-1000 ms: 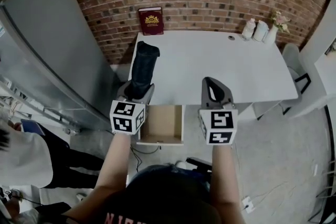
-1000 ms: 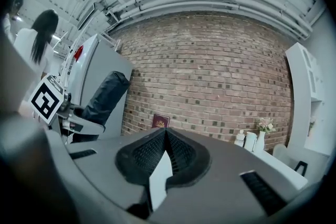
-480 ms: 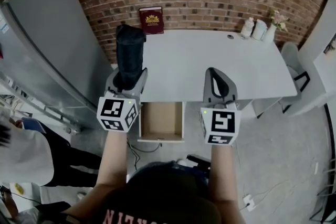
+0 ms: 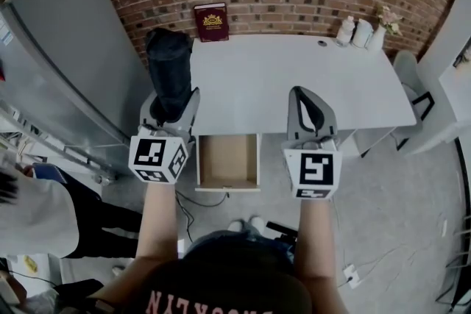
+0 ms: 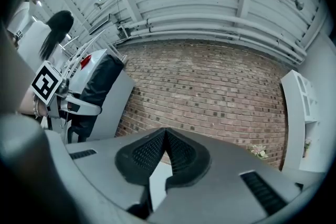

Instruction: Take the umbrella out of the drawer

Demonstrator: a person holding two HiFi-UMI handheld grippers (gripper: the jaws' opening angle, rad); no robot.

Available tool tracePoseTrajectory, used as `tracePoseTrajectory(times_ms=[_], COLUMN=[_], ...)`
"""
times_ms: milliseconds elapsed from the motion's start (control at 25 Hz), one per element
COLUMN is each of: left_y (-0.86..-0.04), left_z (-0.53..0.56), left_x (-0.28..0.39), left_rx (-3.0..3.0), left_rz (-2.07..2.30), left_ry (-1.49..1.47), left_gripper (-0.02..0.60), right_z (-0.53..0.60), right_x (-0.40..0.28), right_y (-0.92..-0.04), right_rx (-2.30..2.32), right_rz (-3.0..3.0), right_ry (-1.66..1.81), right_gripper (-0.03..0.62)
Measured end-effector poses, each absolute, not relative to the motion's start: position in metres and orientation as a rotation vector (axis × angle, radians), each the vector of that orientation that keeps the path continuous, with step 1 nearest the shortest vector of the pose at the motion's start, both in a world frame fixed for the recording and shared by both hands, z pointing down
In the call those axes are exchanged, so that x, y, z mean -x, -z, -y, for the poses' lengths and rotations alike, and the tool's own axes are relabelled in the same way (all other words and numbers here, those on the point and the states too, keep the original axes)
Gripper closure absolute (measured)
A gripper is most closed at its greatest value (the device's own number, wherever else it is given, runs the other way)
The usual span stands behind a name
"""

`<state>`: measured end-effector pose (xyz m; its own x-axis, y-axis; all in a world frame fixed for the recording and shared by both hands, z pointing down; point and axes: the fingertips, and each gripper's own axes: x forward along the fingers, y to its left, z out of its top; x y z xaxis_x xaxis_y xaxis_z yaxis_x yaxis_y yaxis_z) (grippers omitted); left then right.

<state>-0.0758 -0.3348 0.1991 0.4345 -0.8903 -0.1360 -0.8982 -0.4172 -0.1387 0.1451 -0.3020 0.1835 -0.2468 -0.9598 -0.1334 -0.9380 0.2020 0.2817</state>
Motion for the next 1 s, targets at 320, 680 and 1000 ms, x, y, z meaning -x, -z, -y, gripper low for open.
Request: tracePoseTrajectory(times_ms=[320, 680, 1000], left_y=[-0.2, -0.202, -0.202], left_z=[0.327, 0.323, 0.321], left_x=[0.078, 0.09, 0.093], left_rx=[2.501, 2.486, 2.481], left_rz=[-1.581, -1.595, -1.57], left_ry=[-0.055, -0.046, -0.059], left_gripper=[0.334, 0.333, 0.333], right_z=[0.292, 0.286, 0.283], right_x=[-0.143, -0.139, -0.142], right_y=[-0.184, -0.193, -0.198], right_rx=[-1.898, -1.92, -1.916], right_rz=[2.388, 2.349, 2.309], right_ry=[0.452, 0.414, 0.421], right_gripper=[0.602, 0.602, 0.602])
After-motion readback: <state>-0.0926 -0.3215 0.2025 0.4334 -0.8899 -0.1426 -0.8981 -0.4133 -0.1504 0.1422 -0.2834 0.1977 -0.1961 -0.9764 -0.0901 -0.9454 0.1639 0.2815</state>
